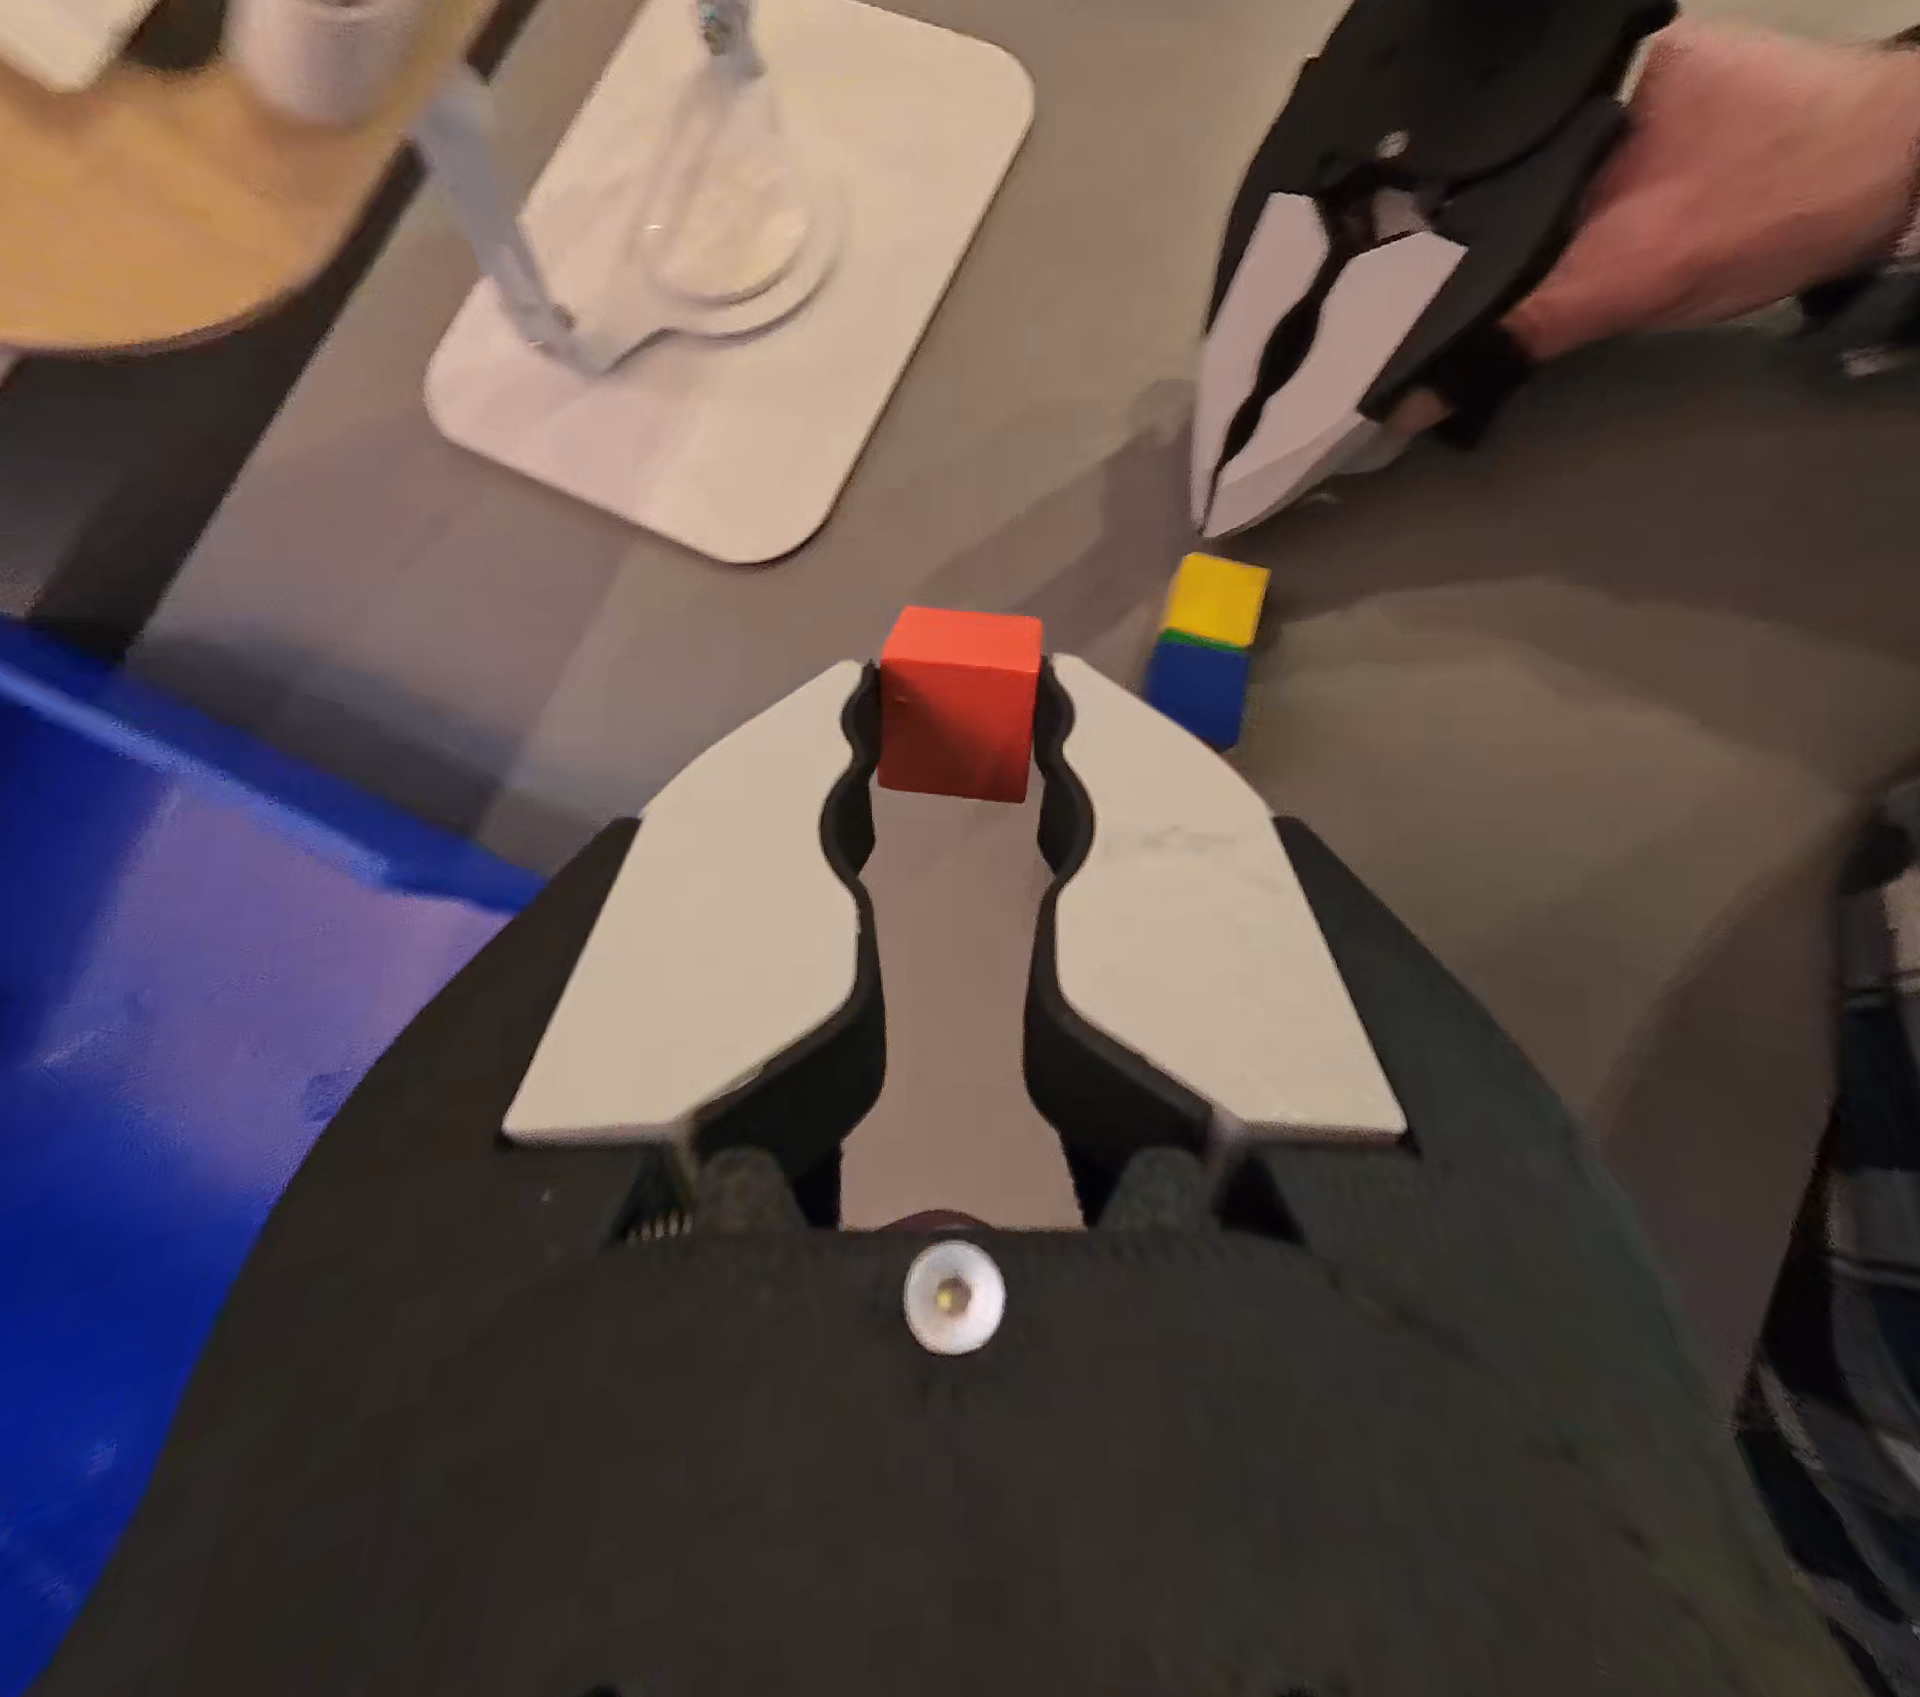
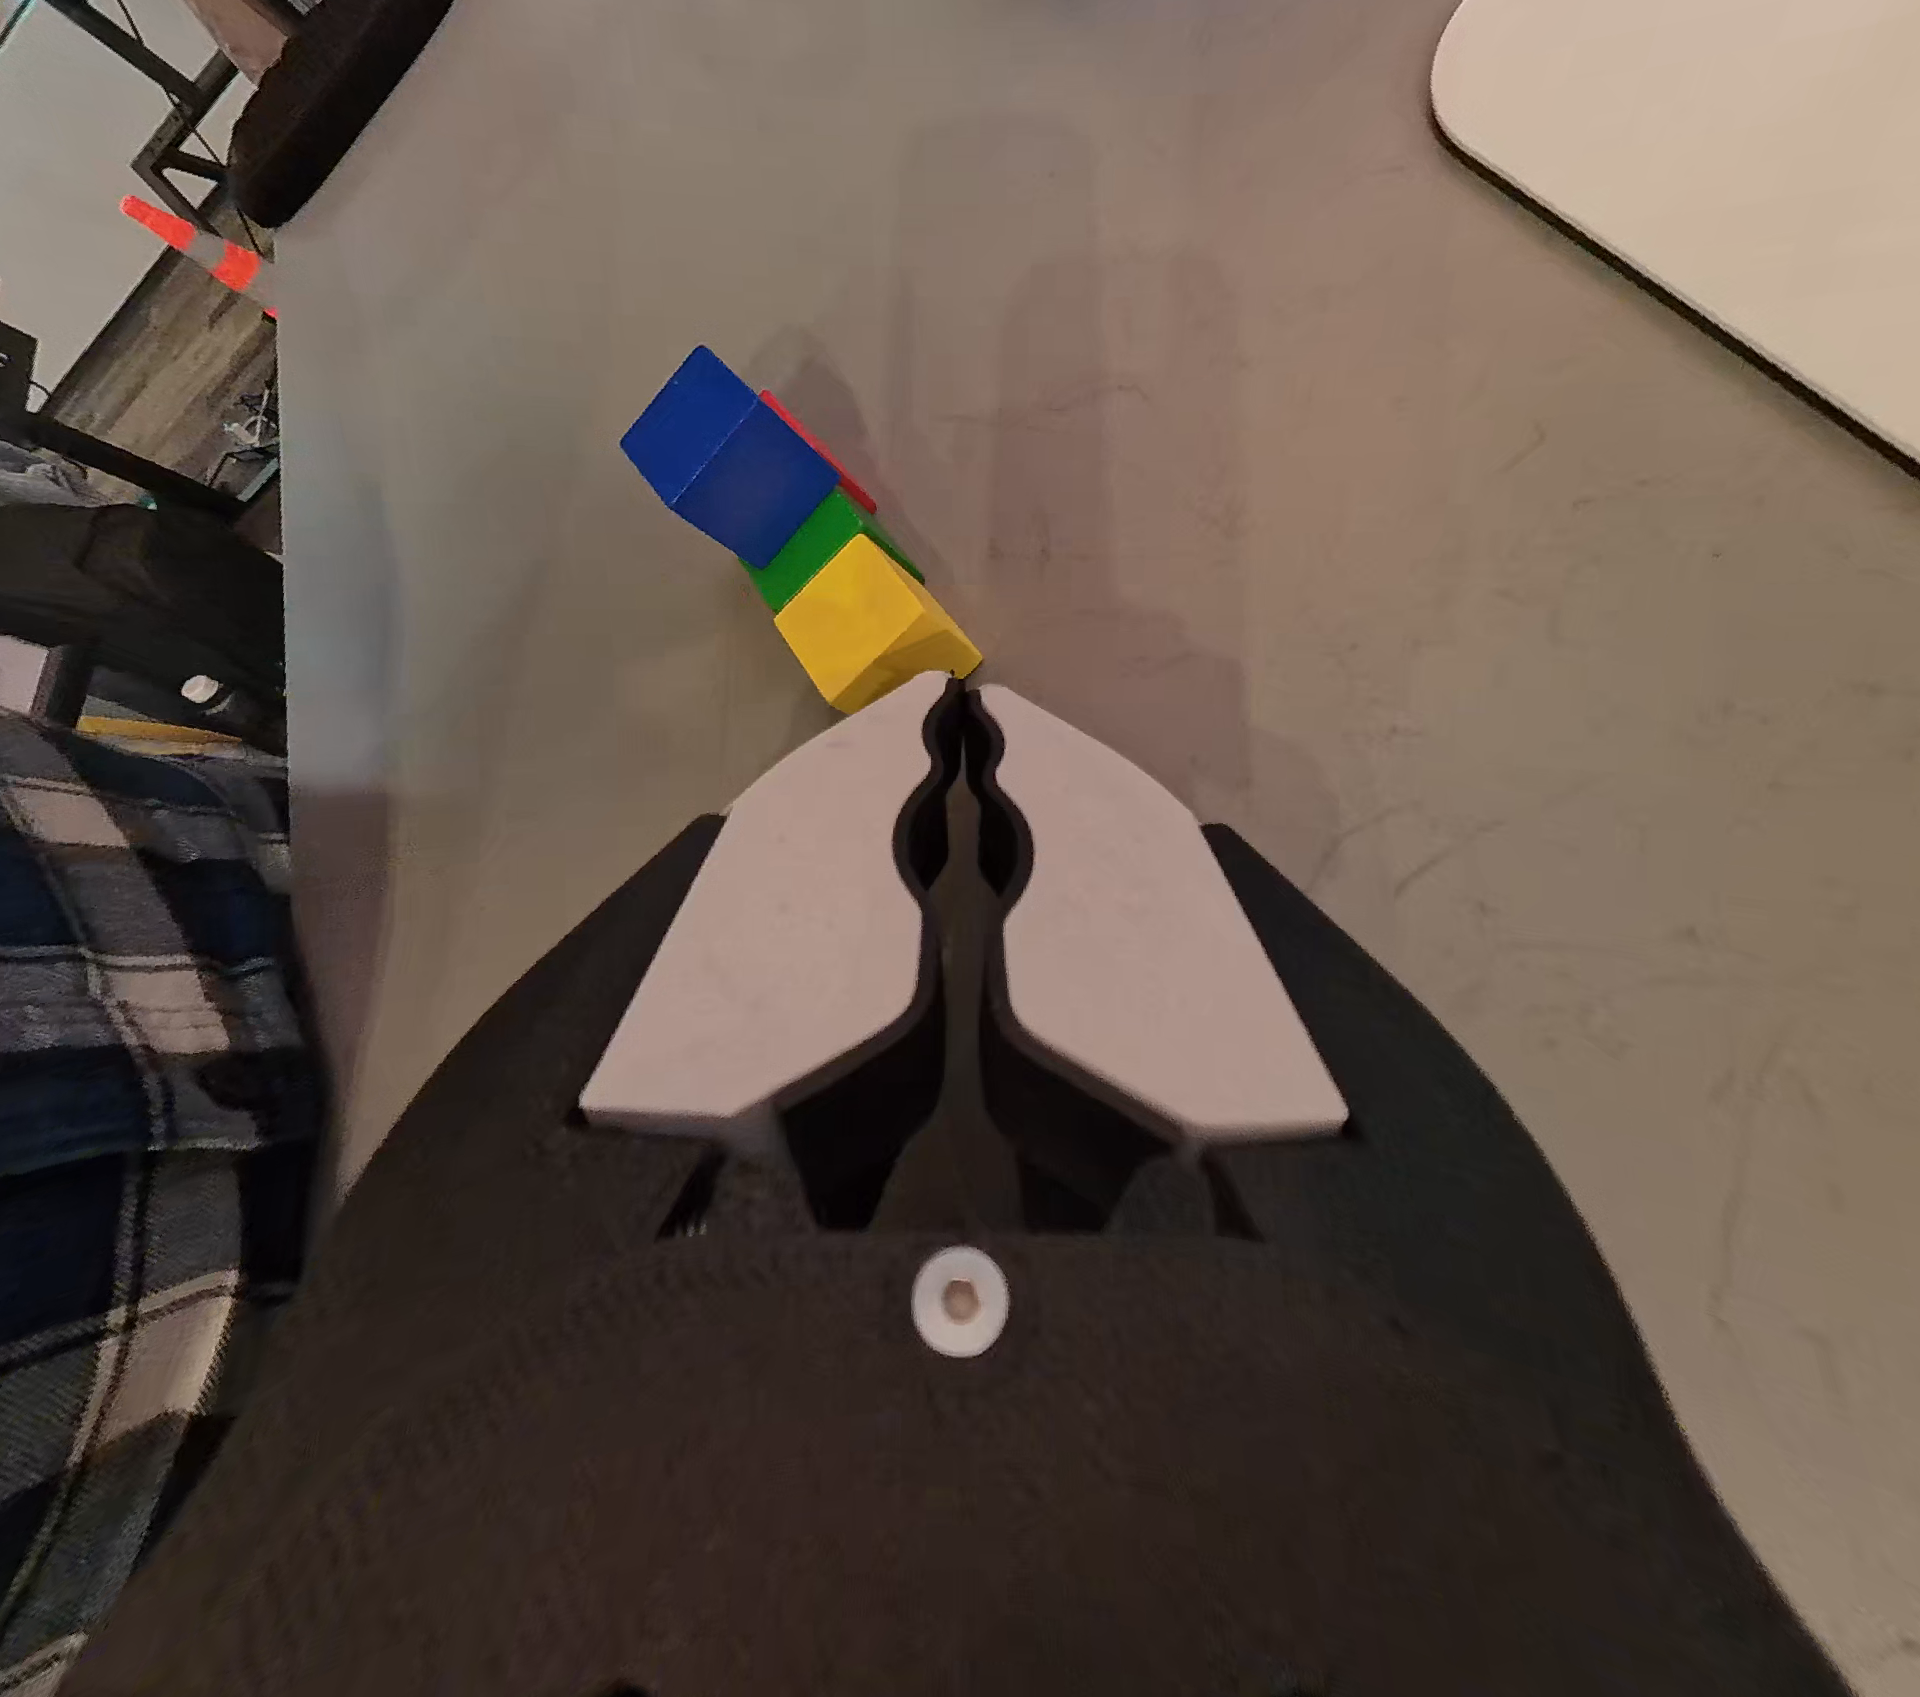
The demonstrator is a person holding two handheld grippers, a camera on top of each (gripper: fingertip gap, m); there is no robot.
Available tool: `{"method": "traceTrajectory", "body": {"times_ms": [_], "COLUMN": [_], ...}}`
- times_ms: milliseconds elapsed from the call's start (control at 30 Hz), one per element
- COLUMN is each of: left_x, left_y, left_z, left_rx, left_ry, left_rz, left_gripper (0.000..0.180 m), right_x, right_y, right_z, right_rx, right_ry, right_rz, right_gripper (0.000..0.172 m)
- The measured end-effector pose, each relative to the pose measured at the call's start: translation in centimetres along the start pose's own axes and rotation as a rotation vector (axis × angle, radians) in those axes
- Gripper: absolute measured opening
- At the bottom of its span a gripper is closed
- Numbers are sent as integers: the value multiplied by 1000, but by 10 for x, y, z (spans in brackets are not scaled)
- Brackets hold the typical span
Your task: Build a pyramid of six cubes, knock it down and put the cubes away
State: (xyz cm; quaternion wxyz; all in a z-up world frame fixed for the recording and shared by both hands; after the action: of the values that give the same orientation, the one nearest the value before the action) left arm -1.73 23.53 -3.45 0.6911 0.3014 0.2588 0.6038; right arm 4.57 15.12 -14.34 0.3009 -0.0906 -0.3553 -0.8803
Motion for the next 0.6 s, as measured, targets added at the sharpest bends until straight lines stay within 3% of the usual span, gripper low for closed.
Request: {"method": "traceTrajectory", "body": {"times_ms": [233,600], "left_x": [-62,-76], "left_y": [-48,-78], "left_z": [7,-14], "left_rx": [132,400], "left_ry": [-132,-265], "left_rz": [-60,-14], "left_gripper": [27,27], "right_x": [1,2], "right_y": [0,0], "right_z": [0,0], "right_rx": [-1,-1], "right_ry": [9,14], "right_rz": [0,0], "right_gripper": [0,0]}}
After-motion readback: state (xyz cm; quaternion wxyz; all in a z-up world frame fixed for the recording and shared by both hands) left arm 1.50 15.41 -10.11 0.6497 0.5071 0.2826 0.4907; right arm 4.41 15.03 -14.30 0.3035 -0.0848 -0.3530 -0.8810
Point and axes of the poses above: each gripper's, where its closed fingertips meet, y back along the fingers, z out of its top, x = y × z across the jaws, the point moved 1 cm from there along y, back along the fingers, and after that the axes turned 6 degrees about y, right-handed, at the moved point
